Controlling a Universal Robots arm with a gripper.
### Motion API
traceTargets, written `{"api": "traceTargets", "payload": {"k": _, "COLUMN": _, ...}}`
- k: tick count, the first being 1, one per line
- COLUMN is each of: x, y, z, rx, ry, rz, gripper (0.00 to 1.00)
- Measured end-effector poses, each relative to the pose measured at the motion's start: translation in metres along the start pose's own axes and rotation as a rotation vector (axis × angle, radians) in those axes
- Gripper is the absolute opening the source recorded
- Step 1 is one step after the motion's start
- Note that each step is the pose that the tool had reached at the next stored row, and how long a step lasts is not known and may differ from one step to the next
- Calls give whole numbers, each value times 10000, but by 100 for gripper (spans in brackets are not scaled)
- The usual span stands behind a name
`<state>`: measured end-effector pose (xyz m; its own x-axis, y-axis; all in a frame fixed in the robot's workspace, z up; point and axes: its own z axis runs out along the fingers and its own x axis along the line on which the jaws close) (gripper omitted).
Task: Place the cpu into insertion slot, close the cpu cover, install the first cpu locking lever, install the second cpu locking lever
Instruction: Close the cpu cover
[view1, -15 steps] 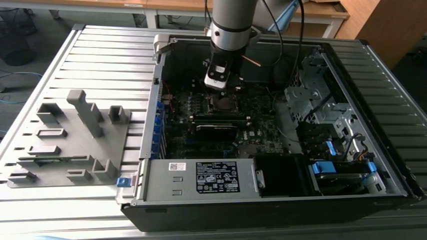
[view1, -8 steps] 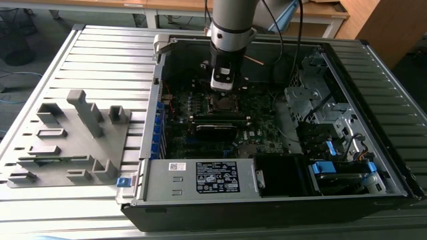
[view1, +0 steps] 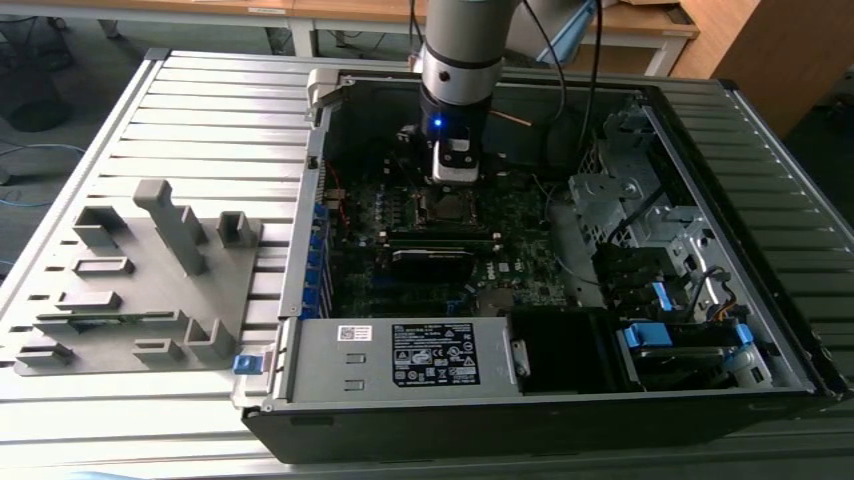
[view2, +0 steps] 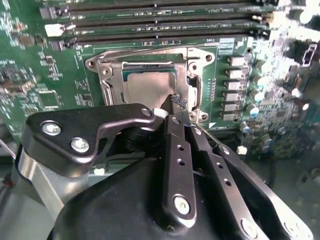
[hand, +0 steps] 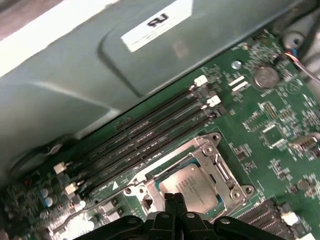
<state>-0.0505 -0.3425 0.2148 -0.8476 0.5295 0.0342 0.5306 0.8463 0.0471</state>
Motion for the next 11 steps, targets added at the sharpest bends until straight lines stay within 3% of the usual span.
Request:
{"api": "traceTargets", "payload": {"k": 5, "x": 0, "y": -1, "z": 8, "rx": 34, "ry": 35, "rz": -792, "gripper": 11}}
{"api": "traceTargets", "payload": {"k": 11, "x": 0, "y": 0, "z": 7, "rx": 33, "ry": 34, "rz": -796, "gripper": 11}}
